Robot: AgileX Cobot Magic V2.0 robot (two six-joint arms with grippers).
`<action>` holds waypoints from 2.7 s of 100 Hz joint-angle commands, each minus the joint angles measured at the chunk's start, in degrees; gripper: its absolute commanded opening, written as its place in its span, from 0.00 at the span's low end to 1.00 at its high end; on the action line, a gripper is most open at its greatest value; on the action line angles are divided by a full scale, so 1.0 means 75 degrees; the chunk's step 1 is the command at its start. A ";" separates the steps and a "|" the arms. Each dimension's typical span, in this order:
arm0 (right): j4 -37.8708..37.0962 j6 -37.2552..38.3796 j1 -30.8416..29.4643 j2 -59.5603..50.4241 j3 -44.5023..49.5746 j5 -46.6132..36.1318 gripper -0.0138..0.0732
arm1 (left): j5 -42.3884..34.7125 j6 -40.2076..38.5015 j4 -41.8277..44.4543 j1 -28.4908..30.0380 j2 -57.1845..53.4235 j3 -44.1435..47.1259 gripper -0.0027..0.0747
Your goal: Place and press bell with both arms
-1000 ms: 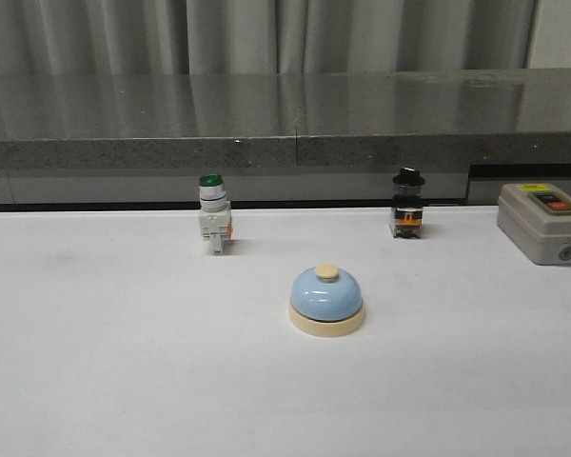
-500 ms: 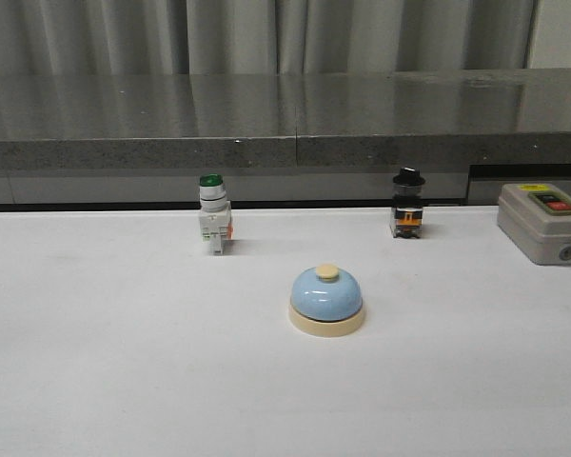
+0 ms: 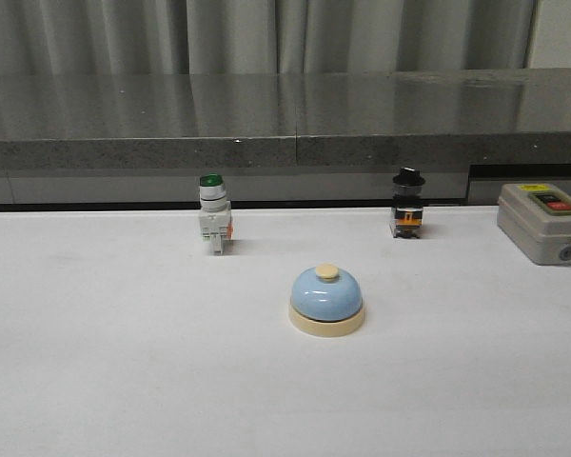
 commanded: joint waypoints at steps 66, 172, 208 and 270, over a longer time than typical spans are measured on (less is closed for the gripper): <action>0.0006 -0.0086 -0.0028 -0.0159 -0.0157 -0.0606 0.08 | -0.0821 -0.0072 -0.0080 0.0006 -0.0253 0.0421 0.01; 0.0052 0.0007 -0.0028 -0.0104 -0.0578 -0.0977 0.08 | -0.0821 -0.0072 -0.0080 0.0006 -0.0253 0.0421 0.01; 0.0084 0.0178 -0.0028 0.1843 -0.3059 0.2209 0.08 | -0.0821 -0.0072 -0.0080 0.0006 -0.0253 0.0421 0.01; 0.0476 0.0178 -0.0015 0.5900 -0.5276 0.4436 0.08 | -0.0821 -0.0072 -0.0080 0.0006 -0.0253 0.0421 0.01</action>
